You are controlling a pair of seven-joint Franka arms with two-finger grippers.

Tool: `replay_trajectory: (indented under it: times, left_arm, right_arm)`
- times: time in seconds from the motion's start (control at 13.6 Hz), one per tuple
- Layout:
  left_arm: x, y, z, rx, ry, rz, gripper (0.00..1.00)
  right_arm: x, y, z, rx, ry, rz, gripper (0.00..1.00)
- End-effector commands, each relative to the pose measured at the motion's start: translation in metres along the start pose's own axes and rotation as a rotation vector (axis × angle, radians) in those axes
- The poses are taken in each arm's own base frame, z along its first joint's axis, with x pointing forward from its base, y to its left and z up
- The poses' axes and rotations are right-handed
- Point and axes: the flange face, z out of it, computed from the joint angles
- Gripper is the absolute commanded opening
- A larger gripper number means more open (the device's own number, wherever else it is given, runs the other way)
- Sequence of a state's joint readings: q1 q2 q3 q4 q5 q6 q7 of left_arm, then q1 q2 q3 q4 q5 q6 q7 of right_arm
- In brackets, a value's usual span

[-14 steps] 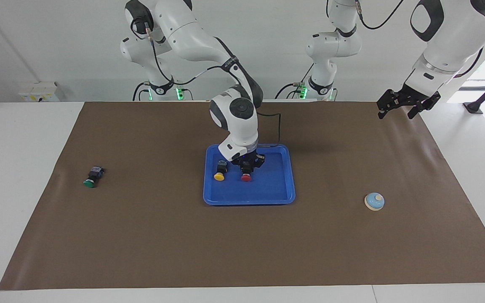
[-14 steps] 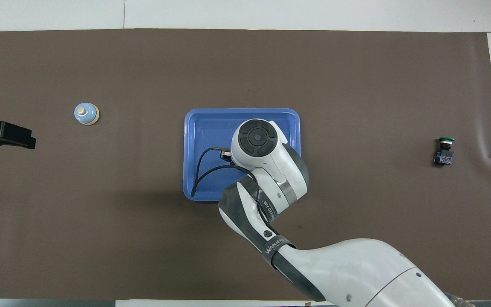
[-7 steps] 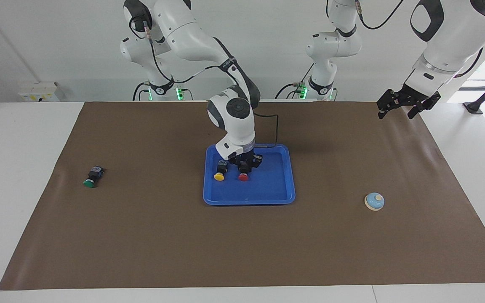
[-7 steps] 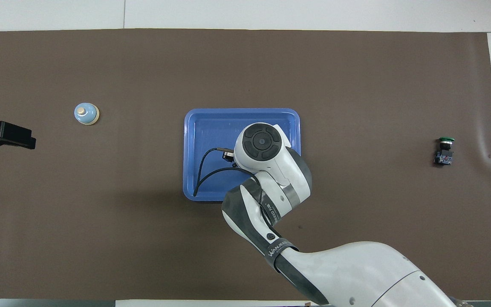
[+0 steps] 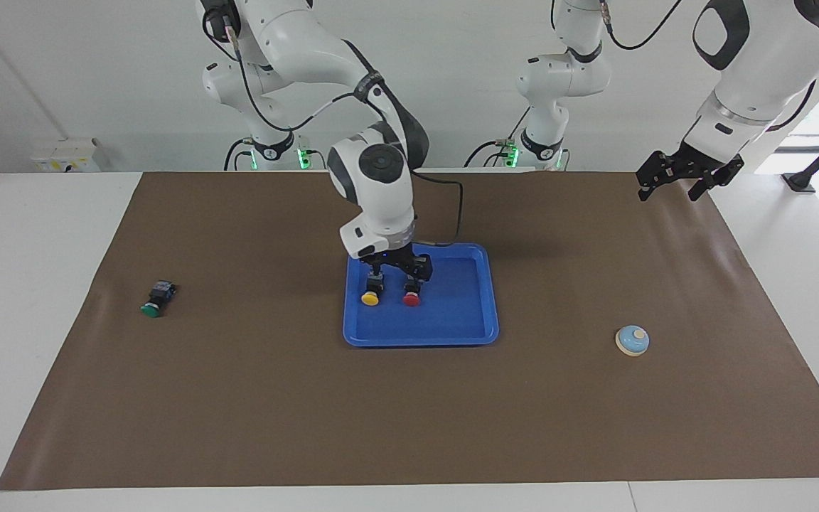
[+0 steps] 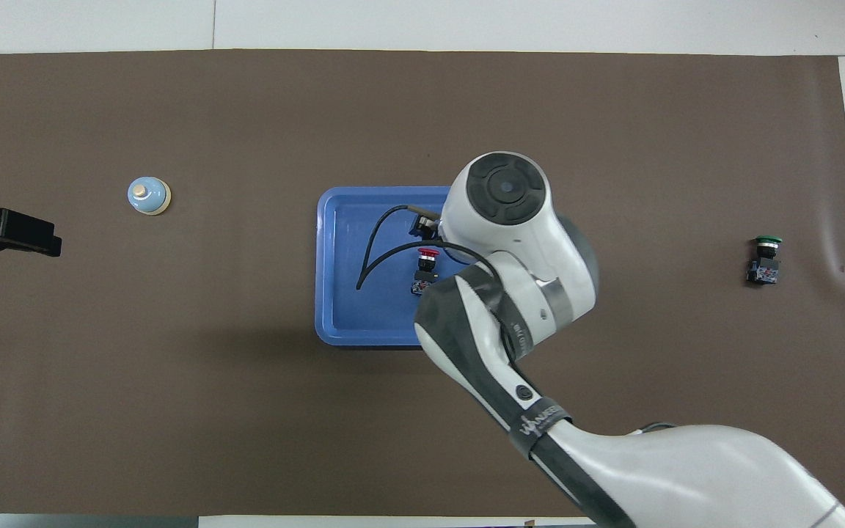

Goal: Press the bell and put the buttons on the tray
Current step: 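Release the red button and withdraw the right gripper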

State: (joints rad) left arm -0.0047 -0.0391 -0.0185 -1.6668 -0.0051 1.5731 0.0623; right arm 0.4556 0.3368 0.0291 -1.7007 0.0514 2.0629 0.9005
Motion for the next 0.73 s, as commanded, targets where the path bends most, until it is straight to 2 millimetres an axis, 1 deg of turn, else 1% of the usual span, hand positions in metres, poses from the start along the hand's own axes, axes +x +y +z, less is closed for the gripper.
replay_trajectory:
  times: [0.0, 0.07, 0.15, 0.22, 0.37, 0.51, 0.59, 0.66]
  left_arm:
    - [-0.004, -0.001, -0.004, 0.010, -0.001, 0.006, 1.00]
    - [-0.004, -0.001, -0.004, 0.010, -0.001, 0.006, 1.00]
    - [-0.004, -0.001, -0.004, 0.010, -0.001, 0.006, 1.00]
    - [-0.004, -0.001, -0.004, 0.010, -0.001, 0.006, 1.00]
    - [-0.004, -0.001, -0.004, 0.010, -0.001, 0.006, 1.00]
    - [-0.004, -0.001, -0.004, 0.010, 0.000, 0.006, 1.00]
    - [-0.004, -0.001, -0.004, 0.010, -0.001, 0.006, 1.00]
    - [-0.004, -0.001, -0.004, 0.010, -0.001, 0.006, 1.00]
  right_arm:
    - [0.053, 0.074, -0.049, -0.010, -0.004, -0.007, 1.00]
    - [0.075, 0.105, -0.054, -0.025, -0.017, -0.016, 1.00]
    - [0.100, 0.139, -0.056, -0.053, -0.019, -0.049, 1.00]
    - [0.122, 0.171, -0.056, -0.094, 0.000, -0.112, 1.00]
    - [0.152, 0.226, -0.052, -0.133, 0.002, -0.190, 1.00]
    - [0.172, 0.285, -0.040, -0.129, 0.006, -0.228, 1.00]
    - [0.180, 0.318, -0.031, -0.120, 0.032, -0.257, 1.00]
    - [0.183, 0.347, -0.020, -0.112, 0.060, -0.279, 1.00]
